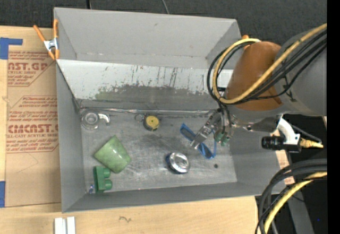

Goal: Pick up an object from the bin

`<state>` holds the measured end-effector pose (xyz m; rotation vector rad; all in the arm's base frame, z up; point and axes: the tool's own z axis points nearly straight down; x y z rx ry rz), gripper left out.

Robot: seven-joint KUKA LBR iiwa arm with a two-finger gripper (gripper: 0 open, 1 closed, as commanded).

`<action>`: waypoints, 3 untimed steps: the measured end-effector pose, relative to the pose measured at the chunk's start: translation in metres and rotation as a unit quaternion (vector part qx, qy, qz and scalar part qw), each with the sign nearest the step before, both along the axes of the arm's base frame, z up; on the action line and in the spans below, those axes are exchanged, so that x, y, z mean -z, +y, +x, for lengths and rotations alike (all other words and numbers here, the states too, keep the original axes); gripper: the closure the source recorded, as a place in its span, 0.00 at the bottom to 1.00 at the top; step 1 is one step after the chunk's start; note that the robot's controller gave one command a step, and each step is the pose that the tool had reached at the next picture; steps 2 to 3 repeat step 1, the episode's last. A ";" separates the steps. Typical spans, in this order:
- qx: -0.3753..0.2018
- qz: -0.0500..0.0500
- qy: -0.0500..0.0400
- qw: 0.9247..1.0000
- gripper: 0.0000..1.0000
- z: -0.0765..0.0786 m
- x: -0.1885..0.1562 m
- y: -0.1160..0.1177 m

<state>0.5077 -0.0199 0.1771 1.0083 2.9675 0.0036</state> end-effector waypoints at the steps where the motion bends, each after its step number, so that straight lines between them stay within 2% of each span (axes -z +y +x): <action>1: -0.001 0.000 0.002 1.000 1.00 0.001 -0.021 0.000; 3: -0.001 0.000 0.002 1.000 1.00 0.001 -0.021 0.000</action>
Offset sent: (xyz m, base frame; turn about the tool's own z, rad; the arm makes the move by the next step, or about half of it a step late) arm -0.0001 0.0001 0.0204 0.0000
